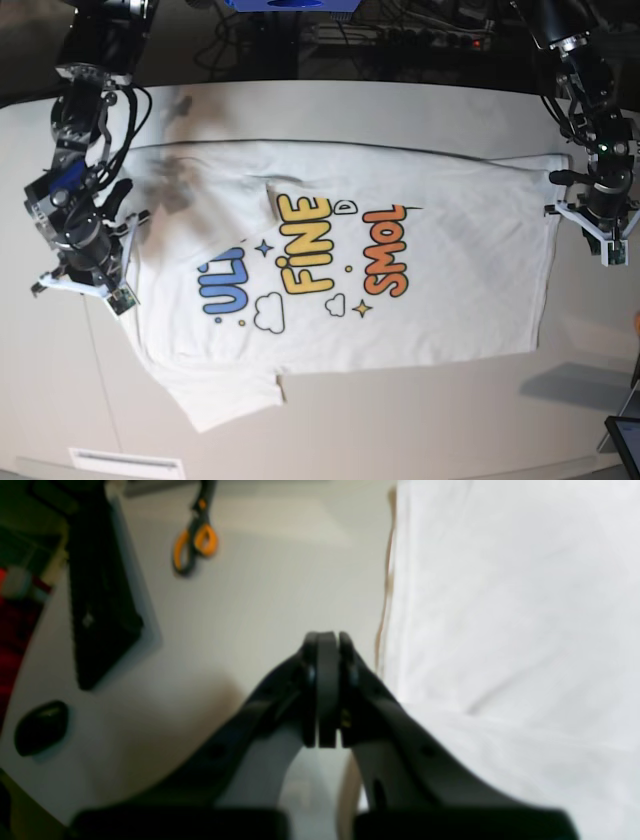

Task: Fold the T-shirt properly
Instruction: 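Hold the shirt edges with both grippers and adjust their positions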

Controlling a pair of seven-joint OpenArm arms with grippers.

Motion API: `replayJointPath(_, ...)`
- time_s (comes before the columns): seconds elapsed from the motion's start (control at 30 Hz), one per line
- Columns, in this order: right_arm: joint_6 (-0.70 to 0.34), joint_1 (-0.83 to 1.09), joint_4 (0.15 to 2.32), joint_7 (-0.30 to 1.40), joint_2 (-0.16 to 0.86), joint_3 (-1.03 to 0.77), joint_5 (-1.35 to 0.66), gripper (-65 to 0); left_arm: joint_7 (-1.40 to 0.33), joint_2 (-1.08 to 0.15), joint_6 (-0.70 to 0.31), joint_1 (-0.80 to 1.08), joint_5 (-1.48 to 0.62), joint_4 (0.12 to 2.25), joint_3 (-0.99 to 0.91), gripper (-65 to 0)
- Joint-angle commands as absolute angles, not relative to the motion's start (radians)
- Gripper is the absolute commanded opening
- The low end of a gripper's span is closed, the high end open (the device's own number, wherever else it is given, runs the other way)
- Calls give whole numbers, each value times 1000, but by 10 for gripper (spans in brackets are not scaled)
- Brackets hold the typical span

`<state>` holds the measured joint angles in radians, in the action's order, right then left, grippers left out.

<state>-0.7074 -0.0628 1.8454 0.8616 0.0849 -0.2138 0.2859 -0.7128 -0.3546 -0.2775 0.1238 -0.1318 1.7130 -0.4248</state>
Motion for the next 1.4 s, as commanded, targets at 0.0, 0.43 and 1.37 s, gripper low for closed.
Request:
replayJointPath(0.0, -698, -104, 1831, 852, 93, -217, 283, -596, -693, -371, -268, 94, -133, 1696, -432, -650)
replayJointPath(0.43, -698, -265, 1647, 892, 99, -216, 283, -595, -699, -386, -268, -30, -122, 1584, -423, -645)
replayJointPath(1.37, -698, 133, 1831, 947, 19, -220, 285, -598, -642, -260, -410, 217, 1, 1627, -272, -650)
